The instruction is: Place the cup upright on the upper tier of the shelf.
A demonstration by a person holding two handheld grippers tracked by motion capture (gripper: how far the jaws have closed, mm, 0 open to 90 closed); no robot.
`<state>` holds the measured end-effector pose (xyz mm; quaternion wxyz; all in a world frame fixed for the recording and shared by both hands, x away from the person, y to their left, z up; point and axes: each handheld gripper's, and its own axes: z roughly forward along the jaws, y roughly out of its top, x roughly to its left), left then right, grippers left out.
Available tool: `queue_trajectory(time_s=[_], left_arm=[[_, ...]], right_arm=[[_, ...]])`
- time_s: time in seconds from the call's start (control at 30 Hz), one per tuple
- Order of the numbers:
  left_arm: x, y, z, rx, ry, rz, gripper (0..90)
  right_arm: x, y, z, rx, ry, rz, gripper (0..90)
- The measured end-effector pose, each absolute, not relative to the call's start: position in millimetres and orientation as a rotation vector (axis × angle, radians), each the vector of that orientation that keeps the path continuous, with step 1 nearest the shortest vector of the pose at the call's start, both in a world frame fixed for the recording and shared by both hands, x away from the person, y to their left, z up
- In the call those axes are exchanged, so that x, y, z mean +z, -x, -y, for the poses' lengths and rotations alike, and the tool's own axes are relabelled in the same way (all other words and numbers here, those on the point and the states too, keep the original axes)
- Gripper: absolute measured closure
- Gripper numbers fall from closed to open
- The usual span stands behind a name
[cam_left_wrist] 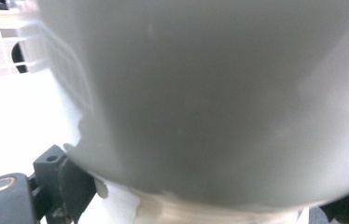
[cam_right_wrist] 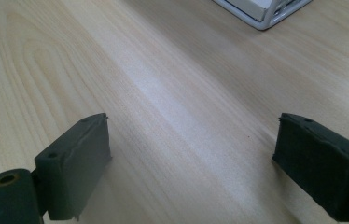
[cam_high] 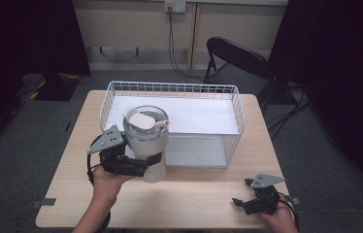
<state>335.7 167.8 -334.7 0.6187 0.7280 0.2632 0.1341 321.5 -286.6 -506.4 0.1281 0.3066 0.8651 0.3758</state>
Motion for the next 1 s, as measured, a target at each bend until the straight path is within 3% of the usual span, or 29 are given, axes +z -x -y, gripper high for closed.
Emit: queue_trajectory(time_s=[1.0], left_arm=[[-287.1, -349.6, -152.8, 0.279, -1.685, -0.596, 9.2]], right_arm=[[-506.4, -321.5, 286.6, 1.093, -0.892, -2.516, 9.8]])
